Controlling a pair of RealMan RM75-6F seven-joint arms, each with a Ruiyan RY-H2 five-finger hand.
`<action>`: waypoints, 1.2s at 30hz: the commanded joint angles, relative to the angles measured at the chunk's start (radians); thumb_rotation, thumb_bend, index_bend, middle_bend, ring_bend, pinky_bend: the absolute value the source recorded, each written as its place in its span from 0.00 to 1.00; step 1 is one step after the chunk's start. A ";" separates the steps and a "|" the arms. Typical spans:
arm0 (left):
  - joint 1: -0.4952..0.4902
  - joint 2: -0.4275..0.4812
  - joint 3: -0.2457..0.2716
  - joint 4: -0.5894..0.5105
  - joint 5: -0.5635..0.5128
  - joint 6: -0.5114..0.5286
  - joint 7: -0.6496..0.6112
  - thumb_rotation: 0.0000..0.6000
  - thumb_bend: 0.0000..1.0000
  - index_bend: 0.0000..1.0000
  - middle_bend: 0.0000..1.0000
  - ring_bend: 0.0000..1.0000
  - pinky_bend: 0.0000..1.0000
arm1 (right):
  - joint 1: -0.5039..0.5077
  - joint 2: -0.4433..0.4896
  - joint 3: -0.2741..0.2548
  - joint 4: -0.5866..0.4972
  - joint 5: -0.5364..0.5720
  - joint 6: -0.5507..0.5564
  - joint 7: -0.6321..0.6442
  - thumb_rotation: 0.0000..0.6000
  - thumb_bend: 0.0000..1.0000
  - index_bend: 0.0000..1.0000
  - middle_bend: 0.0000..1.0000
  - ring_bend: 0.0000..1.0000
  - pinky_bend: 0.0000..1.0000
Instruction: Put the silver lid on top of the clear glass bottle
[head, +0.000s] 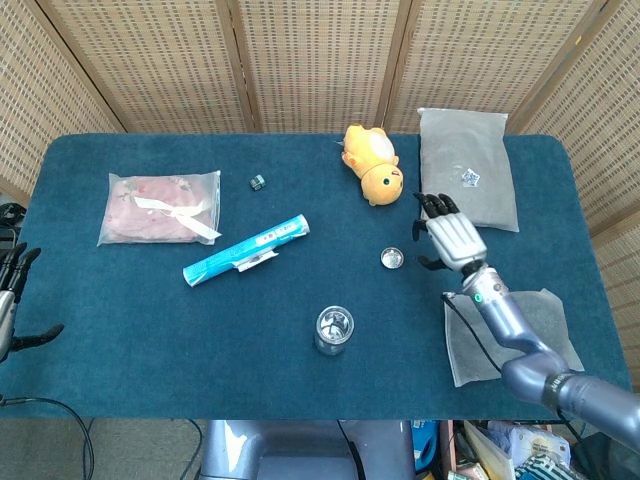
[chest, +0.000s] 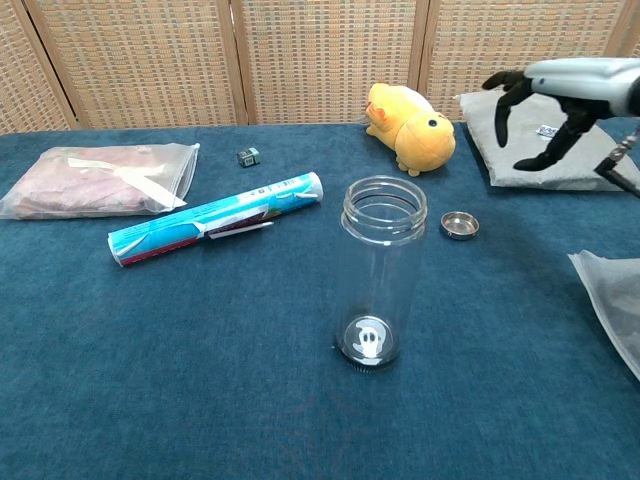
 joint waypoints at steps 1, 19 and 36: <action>-0.005 -0.004 -0.003 0.004 -0.013 -0.009 0.007 1.00 0.00 0.00 0.00 0.00 0.00 | 0.046 -0.068 0.010 0.061 0.059 -0.049 -0.032 1.00 0.43 0.51 0.00 0.00 0.00; -0.027 -0.015 -0.012 0.032 -0.076 -0.054 0.018 1.00 0.00 0.00 0.00 0.00 0.00 | 0.166 -0.299 -0.026 0.359 0.173 -0.157 -0.049 1.00 0.46 0.51 0.00 0.00 0.00; -0.037 -0.021 -0.011 0.042 -0.098 -0.072 0.027 1.00 0.00 0.00 0.00 0.00 0.00 | 0.190 -0.347 -0.052 0.467 0.163 -0.192 -0.032 1.00 0.52 0.55 0.00 0.00 0.00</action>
